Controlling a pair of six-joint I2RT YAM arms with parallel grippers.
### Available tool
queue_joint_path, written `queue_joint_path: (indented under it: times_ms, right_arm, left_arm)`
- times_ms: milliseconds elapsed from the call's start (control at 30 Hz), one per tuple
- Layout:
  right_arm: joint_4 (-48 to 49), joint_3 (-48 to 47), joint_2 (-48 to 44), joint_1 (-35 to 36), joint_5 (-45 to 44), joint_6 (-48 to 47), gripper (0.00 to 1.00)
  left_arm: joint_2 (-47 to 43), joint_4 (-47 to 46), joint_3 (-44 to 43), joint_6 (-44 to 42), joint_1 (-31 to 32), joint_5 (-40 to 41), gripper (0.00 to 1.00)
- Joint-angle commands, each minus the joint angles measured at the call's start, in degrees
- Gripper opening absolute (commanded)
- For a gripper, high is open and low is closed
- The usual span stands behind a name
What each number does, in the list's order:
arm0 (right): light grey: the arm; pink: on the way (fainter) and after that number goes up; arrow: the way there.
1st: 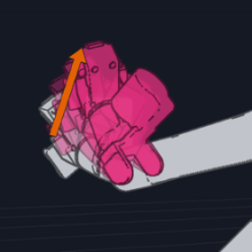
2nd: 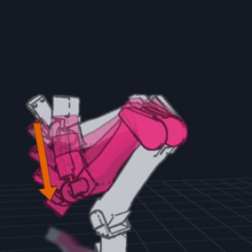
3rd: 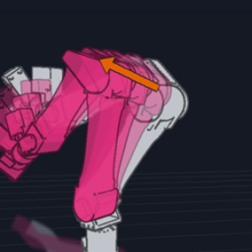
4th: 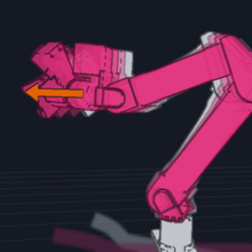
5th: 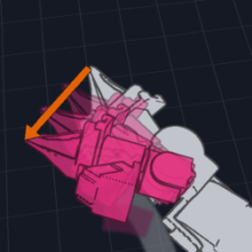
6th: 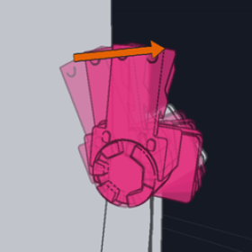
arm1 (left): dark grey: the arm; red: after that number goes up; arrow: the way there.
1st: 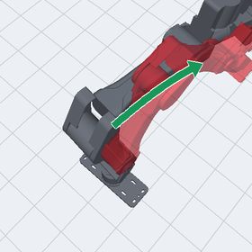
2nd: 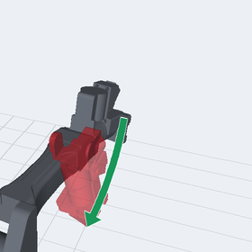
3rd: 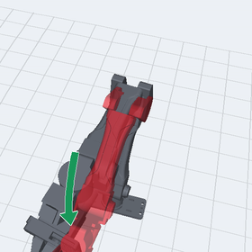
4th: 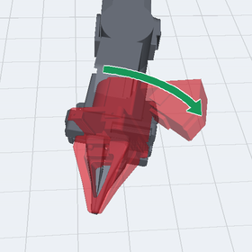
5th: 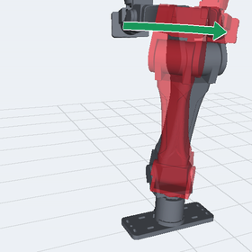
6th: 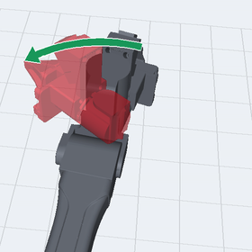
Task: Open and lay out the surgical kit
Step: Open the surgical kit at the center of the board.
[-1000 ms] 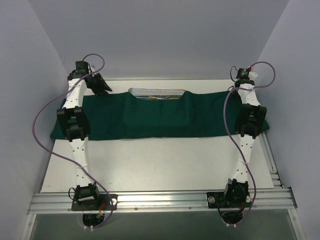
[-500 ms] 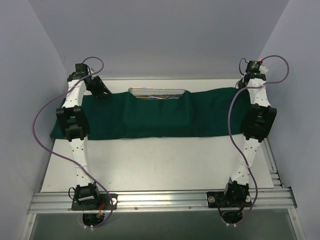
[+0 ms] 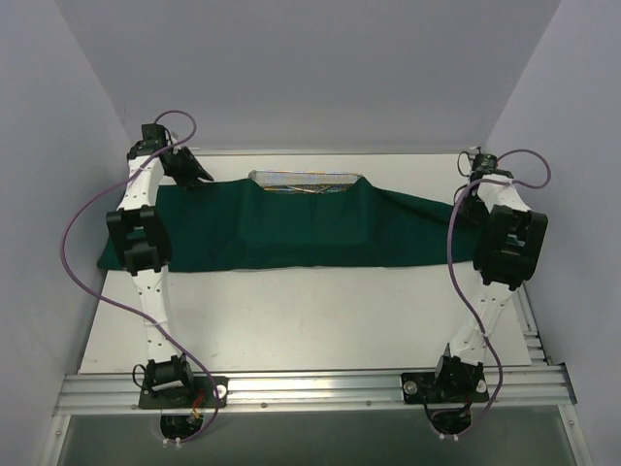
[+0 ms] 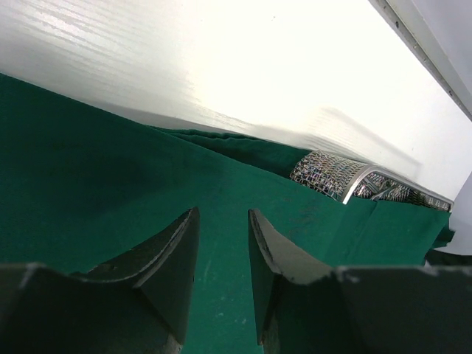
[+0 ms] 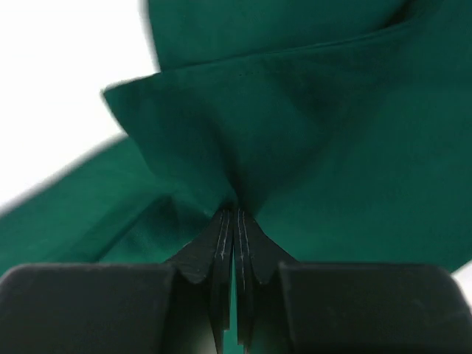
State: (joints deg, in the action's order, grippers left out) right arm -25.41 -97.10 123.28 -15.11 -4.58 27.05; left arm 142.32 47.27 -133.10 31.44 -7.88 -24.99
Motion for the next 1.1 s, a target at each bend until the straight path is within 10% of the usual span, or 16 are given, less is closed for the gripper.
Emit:
queue_joint_path:
  times_ms: [0,400,733,1067]
  right_arm:
    - [-3.59,5.59,-6.56,-0.53,-0.08,0.72,0.00]
    - [-1.49,11.41,-7.53,-0.53,1.06,1.52,0.02]
    - [-3.07,-4.73,-4.47,-2.90,-3.15,-1.56,0.54]
    - [-2.01,-13.73,3.45,-2.03,0.61,-1.30,0.52]
  left_arm:
    - [-3.19,-2.35,-0.23,0.90,-0.21,-1.29,0.41]
    - [-2.49,-2.44,0.12,0.73,-0.12,-1.64,0.41]
    - [-1.52,-3.14,-0.23,1.43,-0.21,-2.16,0.41]
    - [-1.08,-3.93,0.12,1.96,-0.29,-3.13,0.41]
